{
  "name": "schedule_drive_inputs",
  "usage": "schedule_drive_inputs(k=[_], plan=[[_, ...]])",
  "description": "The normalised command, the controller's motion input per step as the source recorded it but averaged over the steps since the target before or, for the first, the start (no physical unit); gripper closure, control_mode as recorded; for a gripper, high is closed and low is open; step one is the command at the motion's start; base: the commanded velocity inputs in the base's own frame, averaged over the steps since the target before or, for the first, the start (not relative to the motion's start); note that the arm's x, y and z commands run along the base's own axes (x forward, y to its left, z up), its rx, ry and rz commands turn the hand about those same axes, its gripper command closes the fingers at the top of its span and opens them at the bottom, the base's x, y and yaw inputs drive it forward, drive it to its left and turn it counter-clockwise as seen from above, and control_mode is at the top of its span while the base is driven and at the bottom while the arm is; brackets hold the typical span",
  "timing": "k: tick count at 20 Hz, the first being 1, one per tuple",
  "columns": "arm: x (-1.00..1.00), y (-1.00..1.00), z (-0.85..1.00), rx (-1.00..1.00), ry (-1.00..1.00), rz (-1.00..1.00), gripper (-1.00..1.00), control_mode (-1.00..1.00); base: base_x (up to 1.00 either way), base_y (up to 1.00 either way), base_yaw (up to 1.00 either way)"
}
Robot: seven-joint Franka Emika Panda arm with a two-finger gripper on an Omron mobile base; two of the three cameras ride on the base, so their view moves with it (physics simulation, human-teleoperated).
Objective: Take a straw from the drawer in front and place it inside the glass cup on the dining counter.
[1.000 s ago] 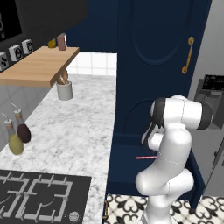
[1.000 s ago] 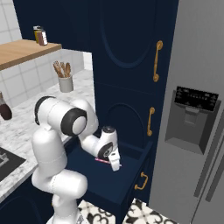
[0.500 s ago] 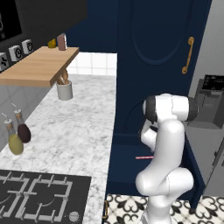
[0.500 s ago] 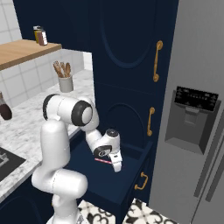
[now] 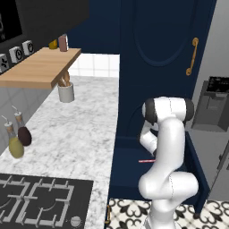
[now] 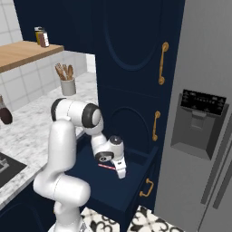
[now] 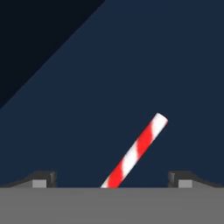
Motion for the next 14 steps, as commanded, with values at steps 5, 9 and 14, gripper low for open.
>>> schedule_drive_inputs(k=[5,9,14], plan=[[0.36,0.00,-0.19,0.00,0.07,0.00,-1.00,-1.00,0.00,0.00,0.00],[0.15,0.00,-0.32,0.01,0.11,0.00,1.00,-1.00,0.00,0.00,0.00],[0.02,0.00,-0.35,0.05,0.12,0.00,1.00,-1.00,0.00,0.00,0.00]])
